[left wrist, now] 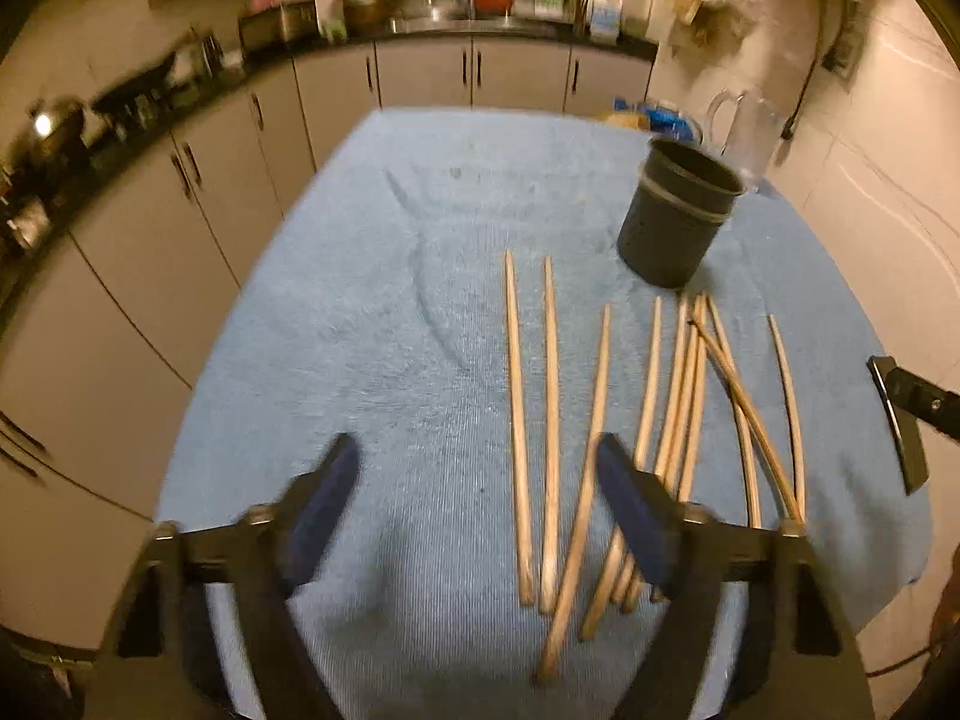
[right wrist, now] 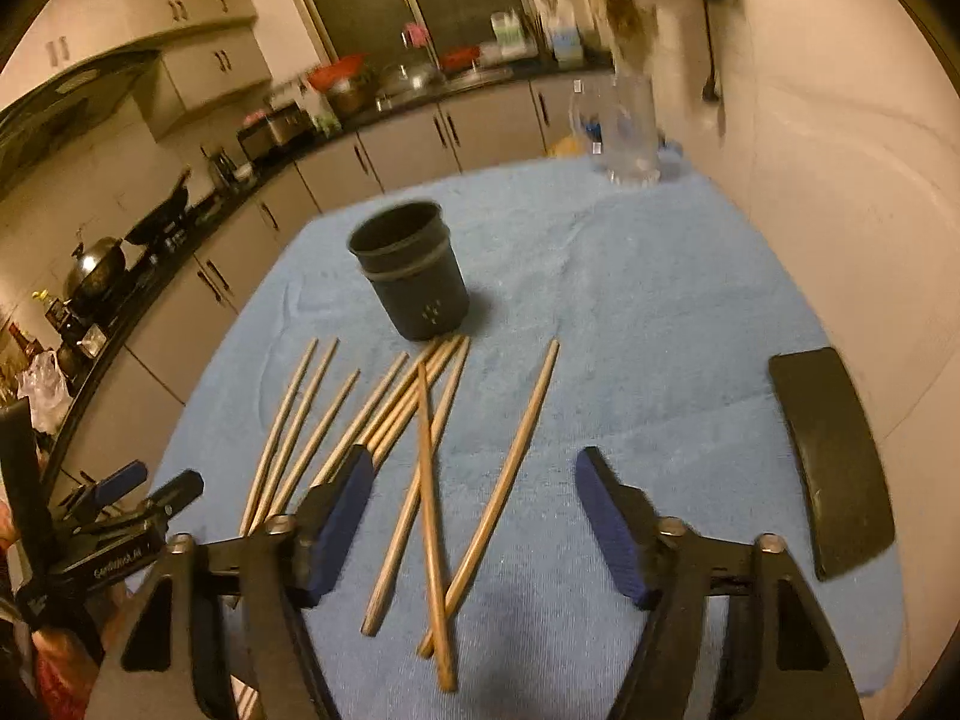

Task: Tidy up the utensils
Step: 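Close the left gripper on a wooden chopstick while the right gripper grasps another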

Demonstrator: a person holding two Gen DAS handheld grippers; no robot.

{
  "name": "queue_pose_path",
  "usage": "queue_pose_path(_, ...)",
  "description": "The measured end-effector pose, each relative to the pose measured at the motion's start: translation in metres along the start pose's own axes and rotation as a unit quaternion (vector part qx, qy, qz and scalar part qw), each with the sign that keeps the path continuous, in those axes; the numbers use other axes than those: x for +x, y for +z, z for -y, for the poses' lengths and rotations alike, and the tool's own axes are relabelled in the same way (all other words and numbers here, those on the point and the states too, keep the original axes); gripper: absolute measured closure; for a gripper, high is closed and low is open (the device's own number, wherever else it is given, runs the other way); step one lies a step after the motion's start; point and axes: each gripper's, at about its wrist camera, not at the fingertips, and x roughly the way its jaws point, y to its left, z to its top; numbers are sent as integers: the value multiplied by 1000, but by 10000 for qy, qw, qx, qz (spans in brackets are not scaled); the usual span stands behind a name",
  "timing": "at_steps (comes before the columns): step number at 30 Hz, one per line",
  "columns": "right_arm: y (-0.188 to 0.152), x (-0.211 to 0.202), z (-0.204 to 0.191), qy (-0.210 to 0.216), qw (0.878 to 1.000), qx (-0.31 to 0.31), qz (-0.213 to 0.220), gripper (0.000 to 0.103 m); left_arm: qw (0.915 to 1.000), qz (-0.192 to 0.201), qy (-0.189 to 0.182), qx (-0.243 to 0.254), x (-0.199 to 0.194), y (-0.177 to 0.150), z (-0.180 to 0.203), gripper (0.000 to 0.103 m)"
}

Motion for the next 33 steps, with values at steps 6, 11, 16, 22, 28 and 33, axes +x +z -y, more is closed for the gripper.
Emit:
queue_pose_path(6,34,52,19,-61,9965,441,-706,60,9958,-735,-468,-284,45,43,-15,62)
queue_pose_path(11,53,88,25,-180,9922,599,-1075,64,9920,-1079,-567,-315,79,67,-10,75)
queue_pose_path(16,65,110,28,-399,9897,528,-1272,67,9887,-1361,-565,-270,109,79,-8,84)
queue_pose_path(22,68,127,34,-616,9859,504,-1474,69,9879,-1440,-574,-99,125,87,3,84)
queue_pose_path(28,71,142,36,-829,9818,395,-1660,73,9895,-1383,-402,107,128,92,14,85)
queue_pose_path(33,69,148,23,-919,9818,157,-1652,89,9905,-1319,-242,311,129,92,22,97)
